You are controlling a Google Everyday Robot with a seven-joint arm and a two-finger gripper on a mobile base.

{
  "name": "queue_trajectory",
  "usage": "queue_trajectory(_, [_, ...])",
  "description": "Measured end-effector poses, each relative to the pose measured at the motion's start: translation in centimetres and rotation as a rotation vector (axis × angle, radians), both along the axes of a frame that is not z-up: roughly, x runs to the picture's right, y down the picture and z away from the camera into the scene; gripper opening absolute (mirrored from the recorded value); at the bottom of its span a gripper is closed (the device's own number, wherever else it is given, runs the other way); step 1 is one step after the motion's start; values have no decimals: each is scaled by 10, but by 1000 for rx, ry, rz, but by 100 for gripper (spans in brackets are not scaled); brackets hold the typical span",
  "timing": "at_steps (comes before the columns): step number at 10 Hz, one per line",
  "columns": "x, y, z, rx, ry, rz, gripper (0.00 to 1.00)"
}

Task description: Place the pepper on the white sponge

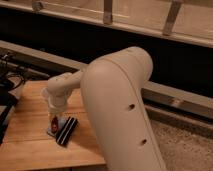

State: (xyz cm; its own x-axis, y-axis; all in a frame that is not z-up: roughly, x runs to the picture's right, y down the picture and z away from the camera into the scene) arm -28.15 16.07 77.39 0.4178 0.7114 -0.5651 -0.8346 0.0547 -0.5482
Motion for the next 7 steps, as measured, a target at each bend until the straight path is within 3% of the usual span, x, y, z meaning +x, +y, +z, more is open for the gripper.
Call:
queue_trajectory(5, [-9,-1,-4,-15,-3,-31,78])
queue_trajectory(7, [-6,-1,-4,-19,24,-22,77])
